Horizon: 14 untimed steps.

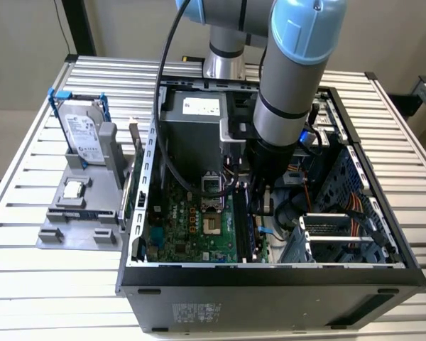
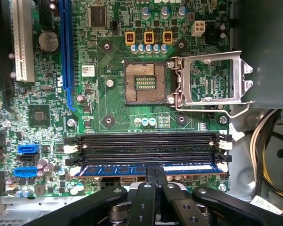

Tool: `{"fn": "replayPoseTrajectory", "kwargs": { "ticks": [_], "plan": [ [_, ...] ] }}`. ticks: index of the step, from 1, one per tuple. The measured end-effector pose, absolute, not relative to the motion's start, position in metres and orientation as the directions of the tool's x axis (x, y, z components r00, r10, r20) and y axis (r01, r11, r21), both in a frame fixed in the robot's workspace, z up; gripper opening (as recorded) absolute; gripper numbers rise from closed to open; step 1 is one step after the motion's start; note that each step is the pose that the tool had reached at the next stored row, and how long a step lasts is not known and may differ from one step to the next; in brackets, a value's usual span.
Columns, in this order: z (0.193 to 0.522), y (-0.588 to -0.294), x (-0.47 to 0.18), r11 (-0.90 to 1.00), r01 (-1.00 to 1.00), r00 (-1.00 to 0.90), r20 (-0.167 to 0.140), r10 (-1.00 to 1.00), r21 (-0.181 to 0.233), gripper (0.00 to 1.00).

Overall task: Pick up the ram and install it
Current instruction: 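Press down the ram until it locks into place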

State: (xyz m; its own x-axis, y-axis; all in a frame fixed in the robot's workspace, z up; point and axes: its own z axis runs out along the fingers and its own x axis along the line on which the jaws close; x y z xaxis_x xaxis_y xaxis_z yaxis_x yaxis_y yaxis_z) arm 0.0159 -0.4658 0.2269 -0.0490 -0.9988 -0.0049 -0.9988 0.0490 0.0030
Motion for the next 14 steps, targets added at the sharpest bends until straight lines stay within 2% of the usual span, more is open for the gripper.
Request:
{"fn": "replayPoseTrajectory", "kwargs": {
  "ticks": [14],
  "plan": [
    [0.2383,-0.4659,0.0159,0.049,-0.999,-0.049,-0.003,-0.999,0.003,0.00]
  ]
}}
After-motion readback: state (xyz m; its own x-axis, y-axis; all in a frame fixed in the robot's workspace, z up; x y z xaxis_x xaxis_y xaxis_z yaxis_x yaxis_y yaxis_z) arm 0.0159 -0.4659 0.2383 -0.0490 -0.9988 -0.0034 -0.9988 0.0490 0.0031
